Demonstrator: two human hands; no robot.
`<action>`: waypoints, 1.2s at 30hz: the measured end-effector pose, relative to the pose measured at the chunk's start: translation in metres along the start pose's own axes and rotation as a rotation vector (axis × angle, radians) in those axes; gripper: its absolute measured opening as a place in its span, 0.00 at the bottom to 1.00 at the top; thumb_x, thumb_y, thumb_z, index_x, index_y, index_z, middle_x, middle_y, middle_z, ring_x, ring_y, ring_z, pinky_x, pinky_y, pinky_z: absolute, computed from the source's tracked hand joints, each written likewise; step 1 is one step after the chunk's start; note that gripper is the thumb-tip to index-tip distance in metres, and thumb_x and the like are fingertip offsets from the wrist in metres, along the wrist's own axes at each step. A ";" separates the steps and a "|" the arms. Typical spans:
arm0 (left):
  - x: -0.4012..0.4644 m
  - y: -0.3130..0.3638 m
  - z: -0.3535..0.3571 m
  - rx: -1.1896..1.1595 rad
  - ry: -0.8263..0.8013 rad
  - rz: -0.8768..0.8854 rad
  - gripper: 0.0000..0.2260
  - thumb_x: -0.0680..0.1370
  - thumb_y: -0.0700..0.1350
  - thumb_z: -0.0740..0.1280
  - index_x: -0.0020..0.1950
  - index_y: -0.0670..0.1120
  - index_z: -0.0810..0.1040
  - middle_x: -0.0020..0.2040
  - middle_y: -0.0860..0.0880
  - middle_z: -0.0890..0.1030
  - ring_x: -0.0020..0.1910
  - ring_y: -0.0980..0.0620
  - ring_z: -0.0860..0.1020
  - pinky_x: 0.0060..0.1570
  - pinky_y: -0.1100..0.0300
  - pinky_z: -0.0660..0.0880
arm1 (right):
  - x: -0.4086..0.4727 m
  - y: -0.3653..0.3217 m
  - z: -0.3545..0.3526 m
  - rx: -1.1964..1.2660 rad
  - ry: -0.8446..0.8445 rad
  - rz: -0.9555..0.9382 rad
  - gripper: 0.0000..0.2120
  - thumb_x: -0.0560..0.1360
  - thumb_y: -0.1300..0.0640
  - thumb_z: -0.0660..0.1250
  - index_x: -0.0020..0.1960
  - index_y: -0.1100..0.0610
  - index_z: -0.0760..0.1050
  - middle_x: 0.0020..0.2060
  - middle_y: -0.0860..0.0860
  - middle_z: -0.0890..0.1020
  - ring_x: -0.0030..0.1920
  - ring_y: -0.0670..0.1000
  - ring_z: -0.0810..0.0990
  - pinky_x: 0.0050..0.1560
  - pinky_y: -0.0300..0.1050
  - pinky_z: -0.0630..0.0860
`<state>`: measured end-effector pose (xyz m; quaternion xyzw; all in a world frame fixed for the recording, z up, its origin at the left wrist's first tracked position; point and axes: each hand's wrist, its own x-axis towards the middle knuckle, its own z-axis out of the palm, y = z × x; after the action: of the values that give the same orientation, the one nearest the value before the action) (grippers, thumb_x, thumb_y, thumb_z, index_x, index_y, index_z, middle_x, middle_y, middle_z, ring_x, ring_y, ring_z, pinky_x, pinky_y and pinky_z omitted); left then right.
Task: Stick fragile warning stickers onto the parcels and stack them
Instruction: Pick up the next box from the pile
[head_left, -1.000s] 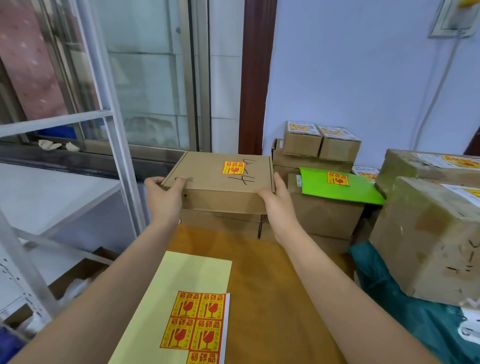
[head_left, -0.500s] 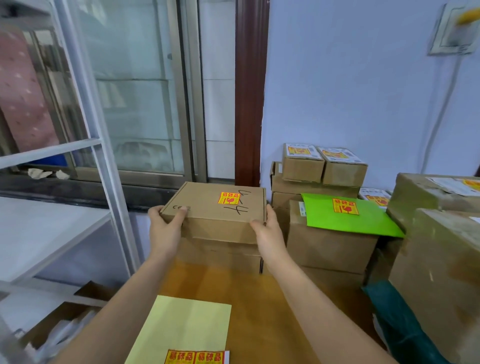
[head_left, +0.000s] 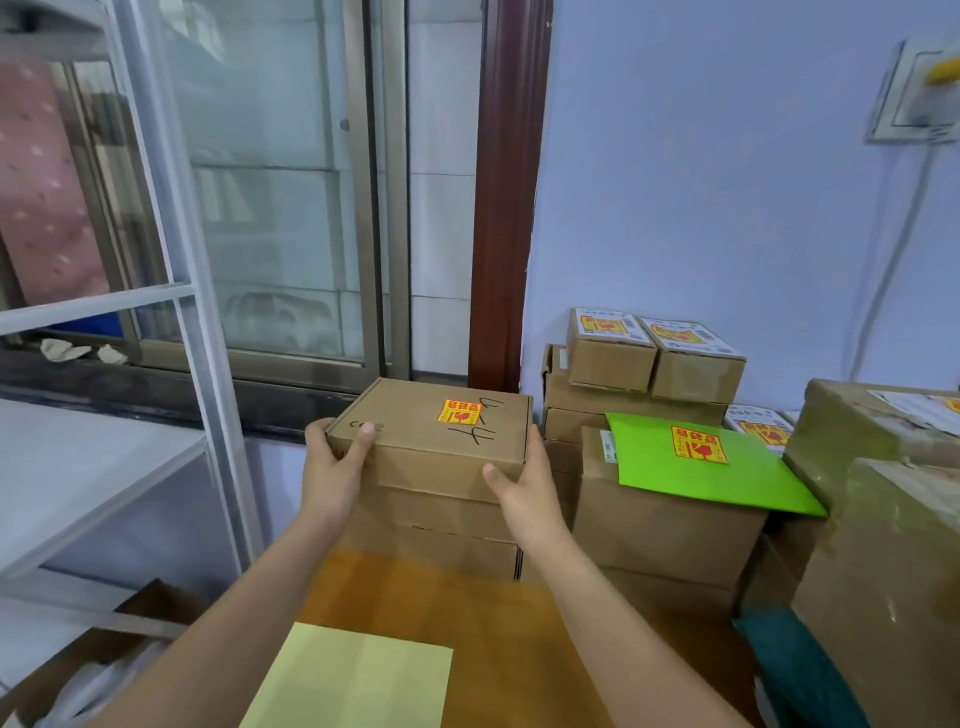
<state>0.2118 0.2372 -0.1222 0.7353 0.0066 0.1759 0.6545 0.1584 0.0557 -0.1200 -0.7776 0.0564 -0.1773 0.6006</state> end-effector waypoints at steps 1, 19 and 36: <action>-0.001 -0.001 0.000 -0.002 0.001 0.001 0.24 0.78 0.54 0.63 0.70 0.47 0.61 0.58 0.50 0.70 0.56 0.49 0.70 0.53 0.54 0.70 | -0.001 0.000 0.000 -0.002 0.001 0.004 0.36 0.76 0.62 0.67 0.77 0.53 0.53 0.73 0.48 0.65 0.72 0.48 0.63 0.74 0.50 0.60; -0.025 -0.005 -0.007 -0.027 -0.008 -0.023 0.24 0.77 0.54 0.65 0.69 0.48 0.62 0.60 0.49 0.71 0.58 0.48 0.72 0.58 0.50 0.73 | -0.036 -0.003 -0.016 -0.026 0.012 0.013 0.34 0.78 0.62 0.63 0.78 0.56 0.50 0.76 0.49 0.58 0.75 0.48 0.57 0.74 0.43 0.55; -0.076 0.010 -0.029 0.173 0.077 0.070 0.22 0.78 0.49 0.66 0.69 0.43 0.67 0.68 0.43 0.71 0.67 0.44 0.69 0.63 0.48 0.68 | -0.083 -0.009 -0.048 -0.245 0.042 -0.033 0.28 0.79 0.63 0.62 0.76 0.58 0.56 0.74 0.52 0.62 0.73 0.51 0.62 0.71 0.40 0.57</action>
<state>0.1308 0.2454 -0.1288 0.7815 0.0212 0.2258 0.5813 0.0639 0.0391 -0.1187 -0.8420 0.0774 -0.1950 0.4970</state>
